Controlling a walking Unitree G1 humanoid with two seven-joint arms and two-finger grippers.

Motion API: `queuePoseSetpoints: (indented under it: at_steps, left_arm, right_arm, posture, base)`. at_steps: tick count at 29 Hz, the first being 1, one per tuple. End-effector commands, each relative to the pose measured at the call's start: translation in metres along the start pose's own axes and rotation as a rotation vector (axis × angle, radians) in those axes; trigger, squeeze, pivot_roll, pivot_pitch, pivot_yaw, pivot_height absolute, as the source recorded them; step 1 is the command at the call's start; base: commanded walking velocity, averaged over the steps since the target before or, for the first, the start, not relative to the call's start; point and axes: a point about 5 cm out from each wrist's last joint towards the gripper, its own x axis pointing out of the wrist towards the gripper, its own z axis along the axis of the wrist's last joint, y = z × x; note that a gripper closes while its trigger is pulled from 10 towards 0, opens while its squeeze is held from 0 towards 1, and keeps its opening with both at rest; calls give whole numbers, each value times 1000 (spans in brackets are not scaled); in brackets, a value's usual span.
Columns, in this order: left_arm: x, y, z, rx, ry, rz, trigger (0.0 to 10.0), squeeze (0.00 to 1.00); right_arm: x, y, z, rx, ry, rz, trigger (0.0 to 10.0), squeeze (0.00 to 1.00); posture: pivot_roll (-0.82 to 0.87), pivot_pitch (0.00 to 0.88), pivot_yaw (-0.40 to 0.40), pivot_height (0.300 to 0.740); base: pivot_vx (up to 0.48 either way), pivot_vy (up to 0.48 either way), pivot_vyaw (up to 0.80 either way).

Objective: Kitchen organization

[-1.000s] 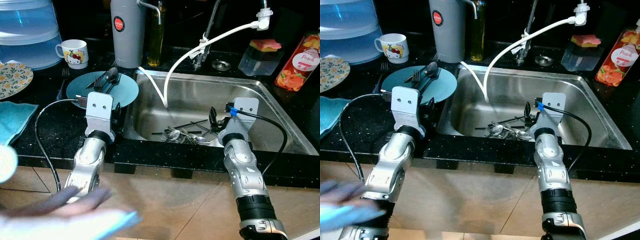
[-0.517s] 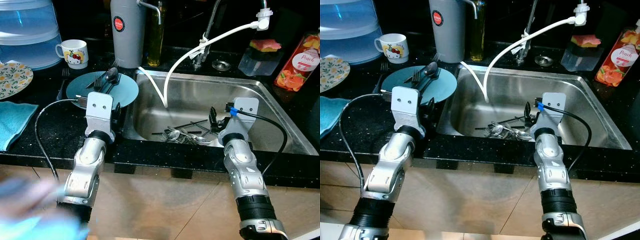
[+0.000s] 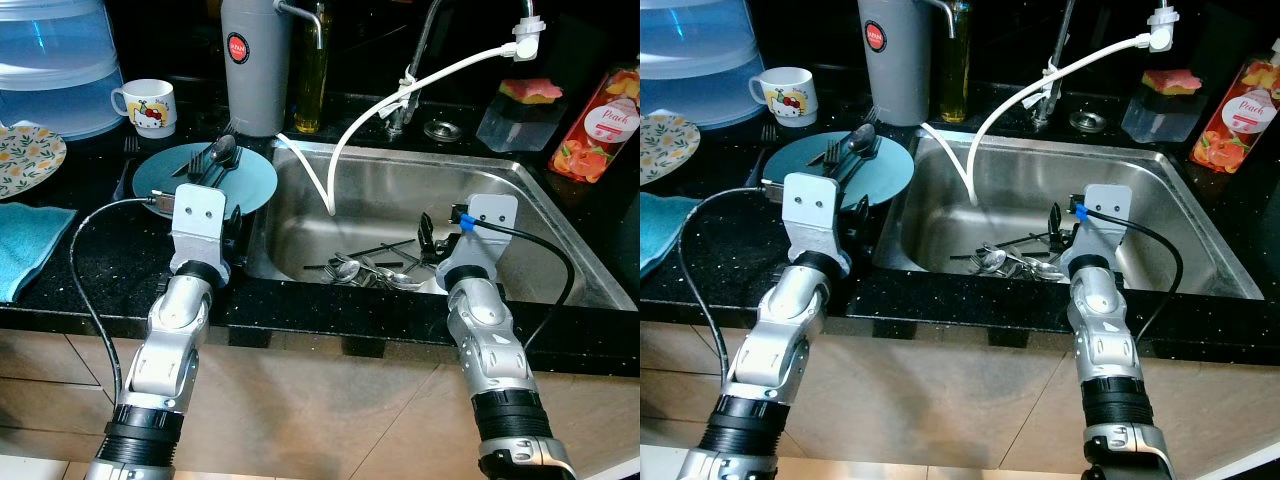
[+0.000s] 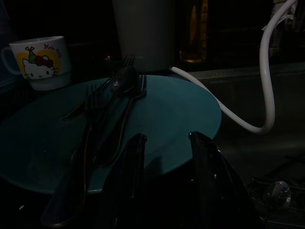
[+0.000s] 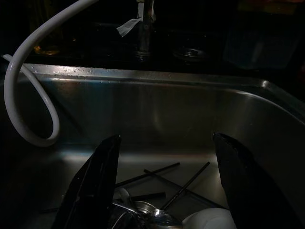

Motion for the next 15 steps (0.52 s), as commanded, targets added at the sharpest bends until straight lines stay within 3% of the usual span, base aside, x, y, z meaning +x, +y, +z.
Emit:
queuePoseSetpoints:
  at_steps: [1, 15]
  left_arm:
    - [0, 0, -7, 3, 39, -1, 10000, 0]
    - [-1, -2, -7, -2, 39, 1, 10000, 0]
  right_arm:
    - [1, 0, 1, 9, -4, -9, 10000, 0]
    - [2, -1, 4, 11, -14, -8, 10000, 0]
  posture:
    - [235, 0, -62, 740]
    - [233, 0, -67, 740]
  base:
    - [0, 0, 0]
    - [0, 0, 0]
